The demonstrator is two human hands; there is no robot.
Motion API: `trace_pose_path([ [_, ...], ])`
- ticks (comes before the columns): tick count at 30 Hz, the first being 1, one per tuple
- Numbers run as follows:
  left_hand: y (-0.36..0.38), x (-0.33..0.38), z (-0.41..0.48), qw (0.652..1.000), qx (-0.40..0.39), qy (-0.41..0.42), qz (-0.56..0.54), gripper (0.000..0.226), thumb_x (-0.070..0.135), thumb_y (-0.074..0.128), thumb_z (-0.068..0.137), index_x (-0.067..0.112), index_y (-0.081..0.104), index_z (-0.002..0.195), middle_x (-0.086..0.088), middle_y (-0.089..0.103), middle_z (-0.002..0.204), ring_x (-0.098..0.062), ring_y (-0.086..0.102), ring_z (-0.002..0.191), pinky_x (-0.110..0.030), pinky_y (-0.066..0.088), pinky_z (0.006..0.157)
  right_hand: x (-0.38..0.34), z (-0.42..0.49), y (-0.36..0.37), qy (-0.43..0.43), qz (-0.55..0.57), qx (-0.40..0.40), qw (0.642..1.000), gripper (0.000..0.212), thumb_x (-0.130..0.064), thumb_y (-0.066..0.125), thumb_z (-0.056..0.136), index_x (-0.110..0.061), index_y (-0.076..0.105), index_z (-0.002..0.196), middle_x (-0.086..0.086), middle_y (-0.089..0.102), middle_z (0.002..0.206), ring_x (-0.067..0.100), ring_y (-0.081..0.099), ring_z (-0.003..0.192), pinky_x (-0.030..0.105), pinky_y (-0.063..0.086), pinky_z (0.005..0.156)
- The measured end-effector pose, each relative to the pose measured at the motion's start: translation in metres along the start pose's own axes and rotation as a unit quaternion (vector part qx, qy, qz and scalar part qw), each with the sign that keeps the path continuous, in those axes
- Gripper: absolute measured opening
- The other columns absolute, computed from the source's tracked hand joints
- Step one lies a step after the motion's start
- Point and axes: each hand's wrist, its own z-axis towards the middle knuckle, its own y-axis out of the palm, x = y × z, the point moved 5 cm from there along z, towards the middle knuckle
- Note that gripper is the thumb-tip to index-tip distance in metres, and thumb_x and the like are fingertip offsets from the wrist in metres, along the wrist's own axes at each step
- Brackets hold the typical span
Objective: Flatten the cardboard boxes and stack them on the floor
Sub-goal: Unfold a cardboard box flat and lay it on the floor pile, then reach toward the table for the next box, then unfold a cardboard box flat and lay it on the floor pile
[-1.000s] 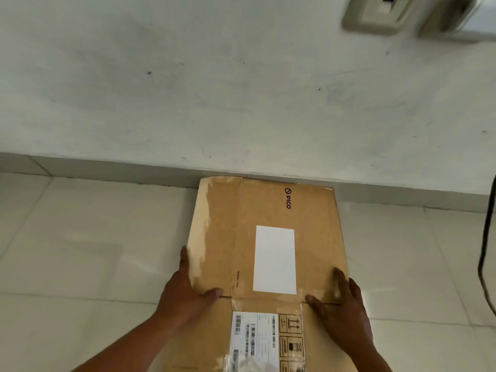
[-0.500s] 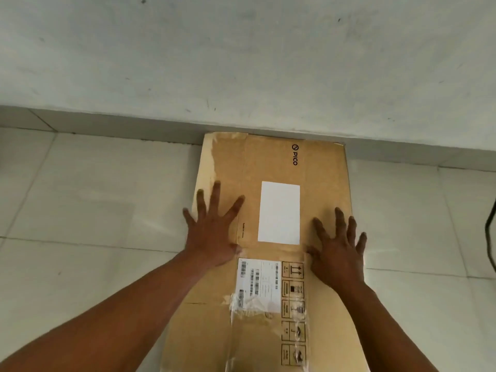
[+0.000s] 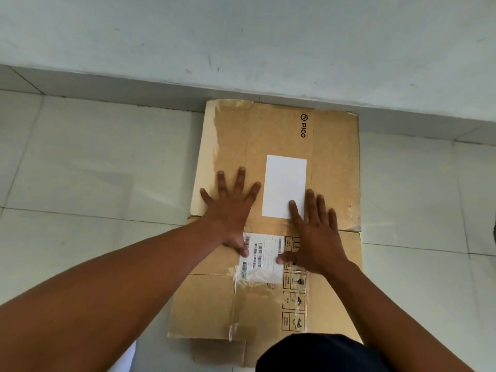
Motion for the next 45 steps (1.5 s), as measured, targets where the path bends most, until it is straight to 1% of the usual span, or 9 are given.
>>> trace_pose_path([
  [8, -0.019, 0.004, -0.016, 1.0, -0.022, -0.008, -0.008, 0.154, 0.055, 0.092, 0.047, 0.032, -0.018, 0.153, -0.009, -0.045, 0.151, -0.053, -0.029, 0.138, -0.083, 0.015, 0.101, -0.014, -0.006, -0.015, 0.06, -0.02, -0.058, 0.996, 0.137, -0.073, 0.072, 0.065, -0.027, -0.022, 0.153, 0.018, -0.038, 0.156, 0.043, -0.029, 0.145, 0.061, 0.0, 0.12],
  [12, -0.077, -0.013, -0.072, 0.996, -0.059, 0.023, -0.062, 0.123, 0.045, 0.086, 0.067, 0.033, 0.003, 0.156, -0.009, -0.022, 0.162, -0.044, -0.007, 0.148, -0.068, 0.032, 0.107, -0.05, -0.037, -0.063, 0.072, 0.008, -0.123, 0.99, 0.102, -0.04, 0.07, 0.087, -0.021, 0.0, 0.158, 0.017, -0.013, 0.164, 0.039, -0.001, 0.152, 0.055, 0.023, 0.12],
  [15, -0.138, -0.031, -0.142, 0.995, -0.024, 0.006, -0.101, 0.106, 0.041, 0.079, 0.077, 0.032, 0.009, 0.156, -0.009, -0.011, 0.164, -0.039, -0.001, 0.15, -0.058, 0.037, 0.109, -0.078, -0.081, -0.134, 0.056, 0.101, -0.148, 0.982, 0.086, -0.034, 0.064, 0.092, -0.02, 0.01, 0.158, 0.015, 0.012, 0.164, 0.032, 0.024, 0.148, 0.047, 0.036, 0.114],
  [18, -0.191, -0.043, -0.229, 0.99, -0.023, -0.018, -0.137, 0.093, 0.039, 0.072, 0.085, 0.029, 0.013, 0.156, -0.009, -0.006, 0.164, -0.036, -0.001, 0.15, -0.051, 0.035, 0.113, -0.099, -0.14, -0.214, 0.048, 0.107, -0.141, 0.983, 0.071, -0.023, 0.061, 0.089, -0.019, 0.026, 0.151, 0.013, 0.046, 0.138, 0.034, 0.052, 0.126, 0.045, 0.051, 0.095],
  [27, -0.351, -0.102, -0.518, 0.978, 0.036, -0.107, -0.174, 0.081, 0.044, 0.063, 0.091, 0.027, 0.016, 0.155, -0.01, -0.004, 0.164, -0.034, 0.003, 0.15, -0.049, 0.035, 0.113, -0.193, -0.307, -0.451, -0.011, 0.048, -0.213, 0.976, 0.059, -0.034, 0.057, 0.096, -0.021, 0.037, 0.151, 0.003, 0.052, 0.146, 0.021, 0.048, 0.135, 0.029, 0.04, 0.109],
  [33, -0.423, -0.176, -0.68, 0.945, 0.144, -0.173, -0.238, 0.078, 0.042, 0.06, 0.093, 0.029, 0.014, 0.156, -0.005, -0.011, 0.165, -0.03, -0.003, 0.152, -0.048, 0.028, 0.117, -0.334, -0.342, -0.585, -0.117, 0.026, -0.117, 0.986, 0.049, -0.039, 0.056, 0.096, -0.02, 0.049, 0.141, -0.002, 0.066, 0.124, 0.018, 0.057, 0.123, 0.022, 0.04, 0.099],
  [37, -0.435, -0.253, -0.778, 0.91, 0.227, -0.212, -0.275, 0.079, 0.043, 0.061, 0.092, 0.029, 0.016, 0.156, -0.004, -0.012, 0.165, -0.026, -0.002, 0.152, -0.046, 0.027, 0.118, -0.464, -0.363, -0.644, -0.212, 0.008, -0.058, 0.975, 0.04, -0.036, 0.054, 0.099, -0.016, 0.057, 0.134, -0.02, 0.056, 0.086, 0.012, 0.056, 0.123, 0.013, 0.034, 0.093],
  [40, -0.419, -0.328, -0.857, 0.884, 0.272, -0.245, -0.29, 0.08, 0.043, 0.062, 0.091, 0.03, 0.017, 0.155, -0.003, -0.014, 0.164, -0.026, -0.005, 0.152, -0.046, 0.026, 0.118, -0.577, -0.375, -0.659, -0.258, 0.001, -0.034, 0.966, 0.039, -0.036, 0.056, 0.098, -0.014, 0.061, 0.13, -0.011, 0.065, 0.118, 0.009, 0.053, 0.125, 0.016, 0.032, 0.102],
  [45, -0.384, -0.448, -0.985, 0.831, 0.356, -0.286, -0.319, 0.074, 0.041, 0.06, 0.093, 0.036, 0.018, 0.154, 0.005, -0.014, 0.164, -0.021, 0.004, 0.152, -0.039, 0.029, 0.117, -0.754, -0.395, -0.656, -0.308, 0.057, -0.04, 0.949, 0.047, -0.037, 0.067, 0.091, -0.028, 0.053, 0.135, -0.009, 0.063, 0.109, 0.0, 0.06, 0.086, 0.005, 0.043, 0.076],
])
